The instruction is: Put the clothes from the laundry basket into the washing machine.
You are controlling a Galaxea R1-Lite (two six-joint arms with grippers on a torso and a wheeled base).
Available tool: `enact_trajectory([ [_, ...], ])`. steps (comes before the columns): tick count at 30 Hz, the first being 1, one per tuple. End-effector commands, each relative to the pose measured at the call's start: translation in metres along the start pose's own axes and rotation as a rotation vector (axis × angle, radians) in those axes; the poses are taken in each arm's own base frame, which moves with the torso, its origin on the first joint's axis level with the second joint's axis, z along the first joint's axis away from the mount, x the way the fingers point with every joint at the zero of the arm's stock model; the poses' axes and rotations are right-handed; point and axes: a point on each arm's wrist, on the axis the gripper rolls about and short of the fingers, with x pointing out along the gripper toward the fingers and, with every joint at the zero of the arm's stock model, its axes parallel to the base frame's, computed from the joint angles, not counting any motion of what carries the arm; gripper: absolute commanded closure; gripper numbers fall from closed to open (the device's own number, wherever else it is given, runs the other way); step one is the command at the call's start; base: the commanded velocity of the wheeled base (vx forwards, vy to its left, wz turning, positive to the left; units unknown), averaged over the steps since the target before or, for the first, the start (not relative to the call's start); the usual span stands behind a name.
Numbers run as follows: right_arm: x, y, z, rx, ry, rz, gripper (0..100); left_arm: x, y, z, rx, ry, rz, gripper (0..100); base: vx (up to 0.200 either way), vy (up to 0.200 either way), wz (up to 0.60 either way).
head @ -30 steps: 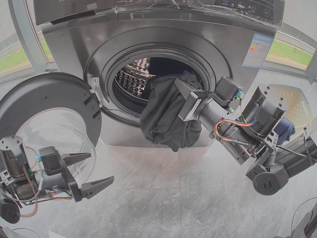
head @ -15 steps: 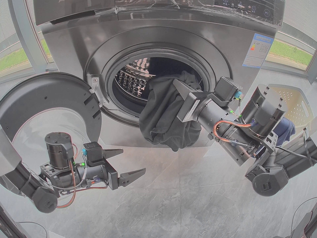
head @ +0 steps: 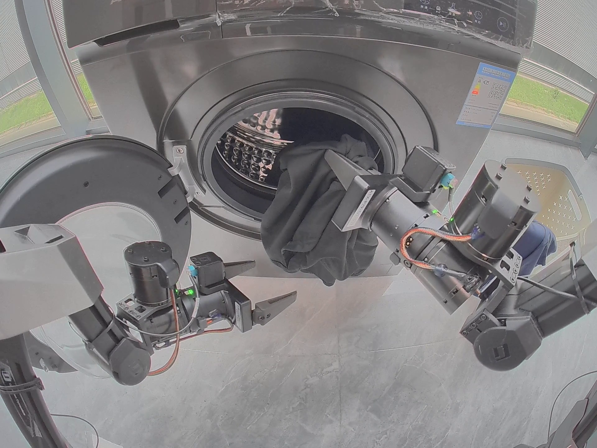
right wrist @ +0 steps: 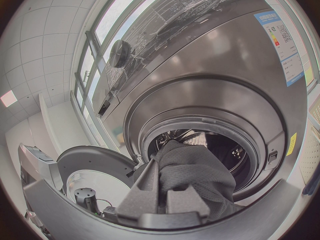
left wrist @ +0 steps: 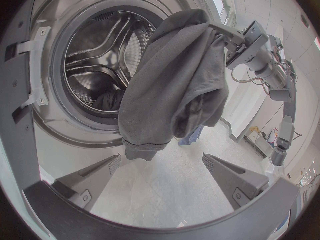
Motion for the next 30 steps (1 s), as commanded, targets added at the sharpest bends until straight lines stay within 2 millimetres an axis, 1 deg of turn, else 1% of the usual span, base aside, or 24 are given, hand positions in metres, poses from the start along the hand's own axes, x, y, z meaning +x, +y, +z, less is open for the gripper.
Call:
enact_trajectory([
  [1, 0.000, 0.000, 0.000, 0.001, -0.003, 0.001, 100, 0.016, 0.003, -0.006, -0.001, -0.002, -0.010, 0, 0.000, 0.000, 0.00],
  [6, 0.000, 0.000, 0.000, 0.000, -0.002, -0.005, 100, 0.027, 0.007, -0.007, 0.001, -0.017, -0.011, 0, 0.000, 0.000, 0.00],
  [9, 0.000, 0.000, -0.001, 0.000, -0.001, -0.005, 100, 0.040, 0.013, -0.002, 0.015, -0.091, 0.002, 0, 0.000, 0.000, 0.00],
  [13, 0.000, 0.000, -0.001, 0.000, -0.001, -0.005, 100, 0.046, 0.012, 0.004, 0.008, -0.133, 0.021, 0, 0.000, 0.000, 0.00],
  [17, 0.000, 0.000, -0.002, 0.000, -0.001, -0.005, 100, 0.048, 0.011, 0.001, 0.007, -0.130, 0.019, 0, 0.000, 0.000, 0.00],
  [21, 0.000, 0.000, -0.002, 0.001, -0.001, -0.004, 100, 0.057, 0.012, -0.002, 0.009, -0.135, 0.019, 0, 0.000, 0.000, 0.00],
  [25, 0.000, 0.000, -0.003, 0.000, 0.002, -0.004, 100, 0.064, 0.016, 0.004, 0.023, -0.184, 0.049, 0, 0.000, 0.000, 0.00],
  [26, 0.000, 0.000, -0.003, 0.000, 0.002, -0.004, 100, 0.068, 0.017, 0.004, 0.024, -0.198, 0.068, 100, 0.000, 0.000, 0.00],
  [30, 0.000, 0.000, -0.003, 0.000, 0.002, -0.006, 100, 0.070, 0.016, 0.004, 0.030, -0.217, 0.066, 100, 0.000, 0.000, 0.00],
])
